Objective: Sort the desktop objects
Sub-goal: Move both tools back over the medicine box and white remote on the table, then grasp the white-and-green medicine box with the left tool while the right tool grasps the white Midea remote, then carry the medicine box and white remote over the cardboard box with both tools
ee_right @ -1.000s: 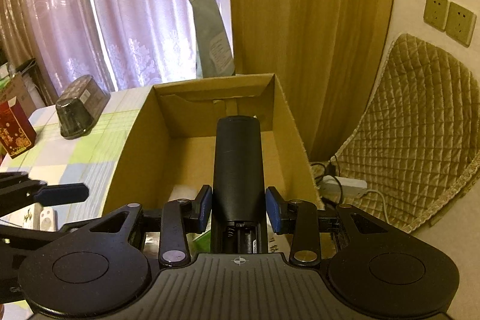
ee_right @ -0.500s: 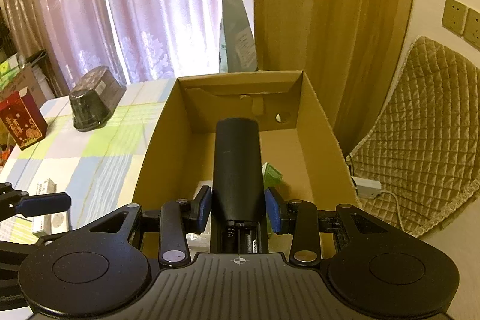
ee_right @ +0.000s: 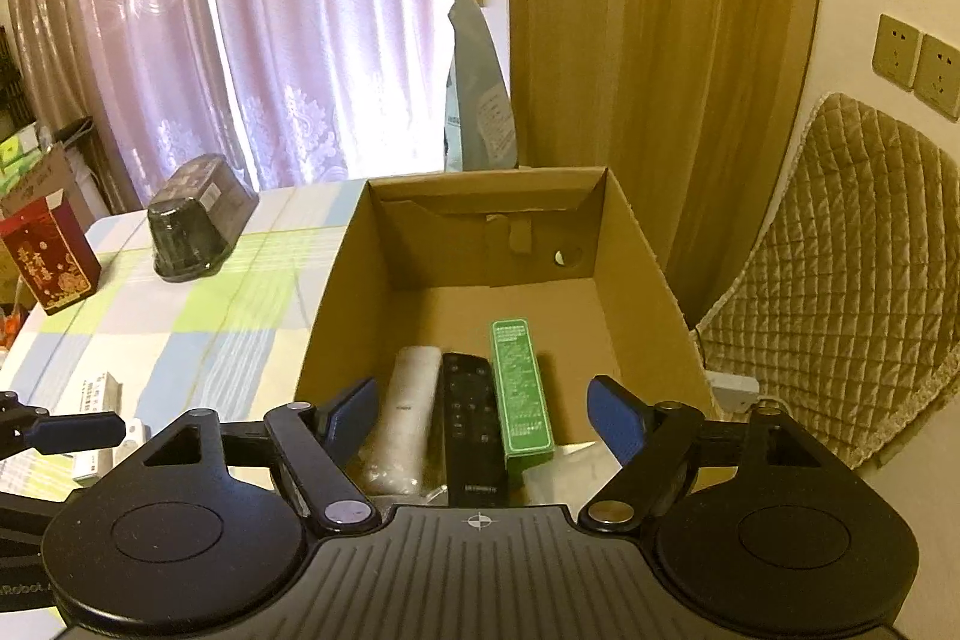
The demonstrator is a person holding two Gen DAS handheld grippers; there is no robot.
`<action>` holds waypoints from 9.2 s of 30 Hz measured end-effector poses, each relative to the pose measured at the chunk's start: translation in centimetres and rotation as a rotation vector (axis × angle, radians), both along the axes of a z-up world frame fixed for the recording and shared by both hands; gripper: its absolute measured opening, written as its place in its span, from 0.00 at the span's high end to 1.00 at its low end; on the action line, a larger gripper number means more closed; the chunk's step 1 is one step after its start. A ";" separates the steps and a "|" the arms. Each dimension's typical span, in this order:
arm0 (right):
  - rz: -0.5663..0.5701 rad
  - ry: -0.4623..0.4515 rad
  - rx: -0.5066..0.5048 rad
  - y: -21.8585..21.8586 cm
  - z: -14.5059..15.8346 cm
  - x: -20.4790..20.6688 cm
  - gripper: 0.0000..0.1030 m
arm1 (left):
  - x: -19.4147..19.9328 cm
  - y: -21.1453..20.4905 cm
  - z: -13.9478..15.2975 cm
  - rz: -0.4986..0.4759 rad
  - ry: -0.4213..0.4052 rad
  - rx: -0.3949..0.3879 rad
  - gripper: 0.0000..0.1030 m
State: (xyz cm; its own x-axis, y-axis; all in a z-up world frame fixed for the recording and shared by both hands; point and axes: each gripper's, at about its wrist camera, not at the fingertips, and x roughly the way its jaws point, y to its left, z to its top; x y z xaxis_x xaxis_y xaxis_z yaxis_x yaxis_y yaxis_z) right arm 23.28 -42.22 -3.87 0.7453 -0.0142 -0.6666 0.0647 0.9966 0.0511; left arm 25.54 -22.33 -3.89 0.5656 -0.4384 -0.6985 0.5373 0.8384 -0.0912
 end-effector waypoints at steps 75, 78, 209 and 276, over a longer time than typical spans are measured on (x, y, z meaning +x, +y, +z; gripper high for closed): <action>0.346 0.191 0.023 21.4 -6.0 -5.9 0.02 | -7.8 23.4 -5.1 0.385 0.131 0.142 0.03; 0.347 0.200 0.021 21.5 -6.5 -5.4 0.02 | -7.3 23.5 -5.3 0.387 0.133 0.142 0.03; 0.389 0.203 -0.038 21.3 -15.2 -9.3 0.62 | -6.7 18.5 -10.6 0.126 0.136 0.211 0.68; -0.071 -0.084 0.052 0.3 2.3 -16.4 0.62 | -10.4 -2.4 5.0 -0.181 -0.092 0.067 0.68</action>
